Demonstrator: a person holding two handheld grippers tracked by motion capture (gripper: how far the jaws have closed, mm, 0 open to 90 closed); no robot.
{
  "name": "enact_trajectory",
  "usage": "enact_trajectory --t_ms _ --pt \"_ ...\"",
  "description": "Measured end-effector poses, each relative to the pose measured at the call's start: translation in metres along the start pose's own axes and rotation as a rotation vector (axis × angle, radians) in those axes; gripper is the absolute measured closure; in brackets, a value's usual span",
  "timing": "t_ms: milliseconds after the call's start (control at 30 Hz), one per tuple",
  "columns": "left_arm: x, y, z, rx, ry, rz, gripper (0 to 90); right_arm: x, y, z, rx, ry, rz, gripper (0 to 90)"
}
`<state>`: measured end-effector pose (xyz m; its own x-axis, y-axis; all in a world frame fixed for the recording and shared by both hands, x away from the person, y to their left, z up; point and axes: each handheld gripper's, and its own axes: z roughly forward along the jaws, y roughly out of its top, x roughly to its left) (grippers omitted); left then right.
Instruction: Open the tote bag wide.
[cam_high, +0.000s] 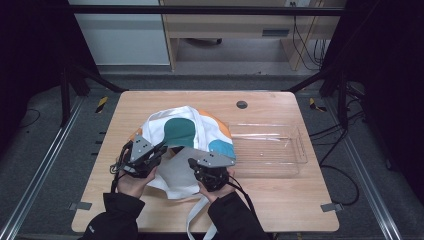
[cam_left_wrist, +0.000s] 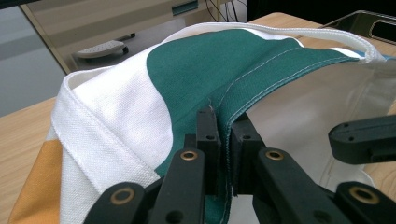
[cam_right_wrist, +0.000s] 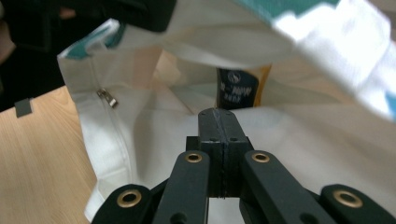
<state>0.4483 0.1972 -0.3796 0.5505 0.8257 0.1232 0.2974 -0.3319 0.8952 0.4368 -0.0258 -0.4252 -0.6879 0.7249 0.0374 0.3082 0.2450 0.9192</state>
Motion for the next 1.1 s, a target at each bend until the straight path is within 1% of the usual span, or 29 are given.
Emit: enact_trajectory --t_ms 100,133,233,367,400,433,467,633,900,1033,1100 --pt "0.001 0.000 0.000 -0.003 -0.004 -0.008 84.6 -0.001 -0.005 0.001 0.008 0.000 0.006 90.0" --pt "0.001 0.000 0.000 -0.007 -0.007 -0.017 84.6 -0.002 -0.010 0.002 0.019 -0.001 0.010 90.0" --pt "0.001 0.001 0.000 -0.008 -0.010 -0.020 84.7 -0.002 -0.018 0.005 0.033 -0.003 0.016 90.0" --pt "0.003 0.001 0.000 -0.014 -0.016 -0.035 84.9 -0.002 -0.025 0.008 0.051 -0.001 0.021 90.0" --pt "0.003 0.002 0.000 -0.016 -0.016 -0.040 85.1 -0.001 -0.030 0.010 0.064 -0.001 0.026 90.0" --pt "0.003 0.002 0.000 -0.016 -0.016 -0.040 85.1 -0.001 -0.030 0.010 0.064 -0.001 0.026 90.0" --pt "0.003 0.003 0.000 -0.016 -0.015 -0.040 85.2 -0.001 -0.034 0.012 0.077 -0.001 0.028 90.0" --pt "0.004 0.005 -0.001 -0.018 -0.014 -0.039 85.9 -0.001 -0.045 0.016 0.103 -0.004 0.033 90.0" --pt "0.005 0.007 -0.001 -0.025 -0.016 -0.049 86.3 0.002 -0.051 0.023 0.136 -0.003 0.021 90.0" --pt "0.006 0.007 -0.001 -0.027 -0.019 -0.054 86.3 0.002 -0.056 0.026 0.144 0.000 0.031 90.0" --pt "0.007 0.008 -0.001 -0.026 -0.018 -0.050 86.3 0.002 -0.060 0.027 0.160 -0.003 0.033 90.0"
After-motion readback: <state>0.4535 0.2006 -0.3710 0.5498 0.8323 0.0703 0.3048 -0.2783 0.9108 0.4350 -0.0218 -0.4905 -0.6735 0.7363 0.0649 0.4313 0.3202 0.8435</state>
